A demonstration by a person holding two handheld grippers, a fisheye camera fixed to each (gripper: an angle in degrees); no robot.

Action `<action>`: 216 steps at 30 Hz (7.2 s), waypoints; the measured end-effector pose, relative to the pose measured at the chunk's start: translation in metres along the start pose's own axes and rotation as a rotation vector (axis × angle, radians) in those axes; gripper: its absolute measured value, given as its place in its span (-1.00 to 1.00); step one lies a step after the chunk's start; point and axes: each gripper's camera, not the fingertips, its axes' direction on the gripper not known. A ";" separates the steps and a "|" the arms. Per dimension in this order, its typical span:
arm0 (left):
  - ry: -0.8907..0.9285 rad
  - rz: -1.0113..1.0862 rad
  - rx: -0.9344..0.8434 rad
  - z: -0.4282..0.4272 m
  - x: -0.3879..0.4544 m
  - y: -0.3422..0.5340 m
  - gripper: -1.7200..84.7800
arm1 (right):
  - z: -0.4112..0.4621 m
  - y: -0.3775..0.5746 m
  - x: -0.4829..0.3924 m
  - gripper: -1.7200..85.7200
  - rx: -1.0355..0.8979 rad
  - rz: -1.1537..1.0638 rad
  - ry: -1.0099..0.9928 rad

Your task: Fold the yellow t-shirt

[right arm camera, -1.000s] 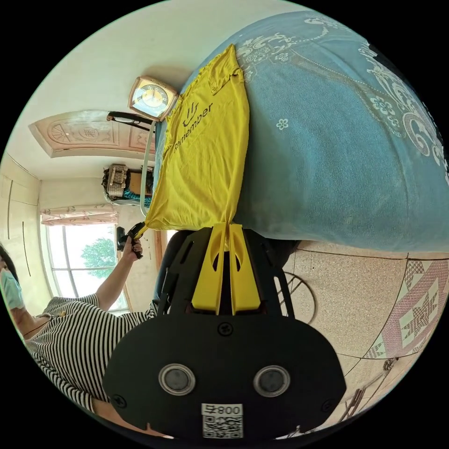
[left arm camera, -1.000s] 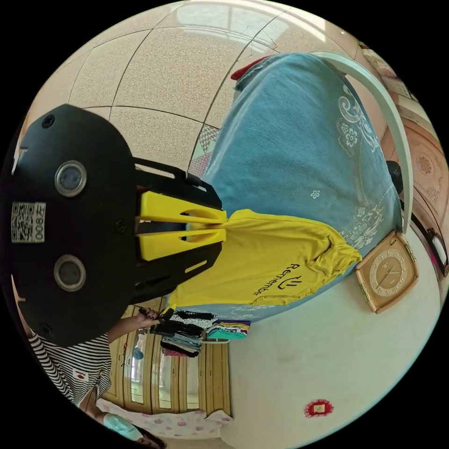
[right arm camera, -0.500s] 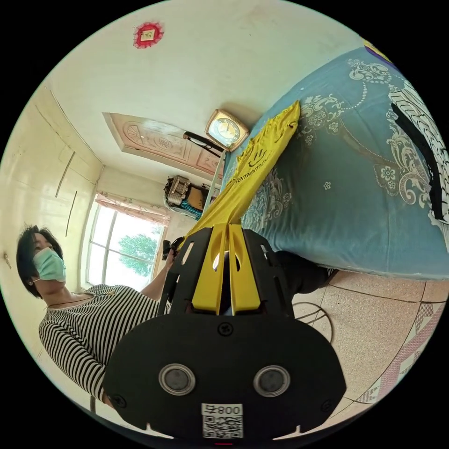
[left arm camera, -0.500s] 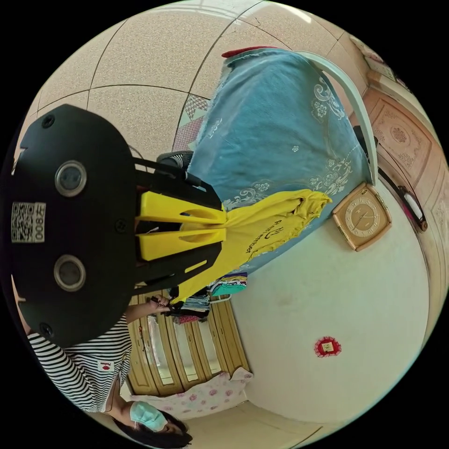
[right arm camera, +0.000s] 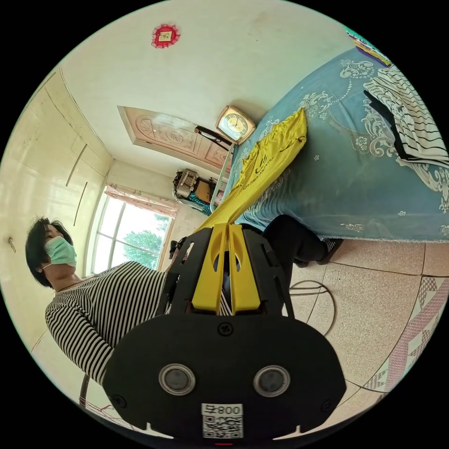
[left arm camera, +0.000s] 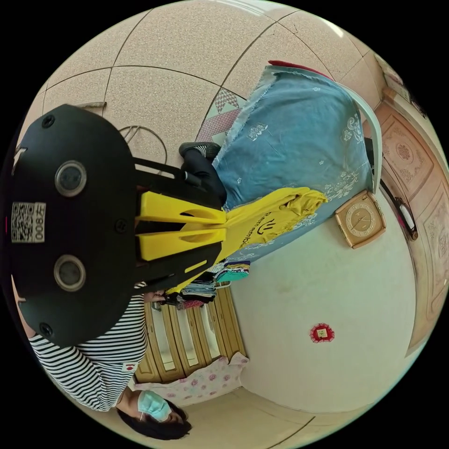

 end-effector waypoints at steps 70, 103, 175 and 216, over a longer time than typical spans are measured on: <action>0.056 0.032 -0.004 0.309 0.040 -0.630 -0.92 | 0.055 -0.590 0.038 -0.95 0.051 0.065 0.037; -0.156 -0.073 -0.017 0.541 -0.038 -0.930 -0.87 | 0.164 -0.895 0.063 -0.95 -0.043 0.216 0.157; -0.577 0.919 -0.400 0.860 0.174 -0.829 -0.82 | 0.461 -0.864 -0.353 -0.96 -0.457 -0.745 0.856; -0.828 0.444 -0.020 0.763 0.085 -0.953 -0.95 | 0.425 -0.883 -0.292 -0.97 -0.417 -0.599 0.935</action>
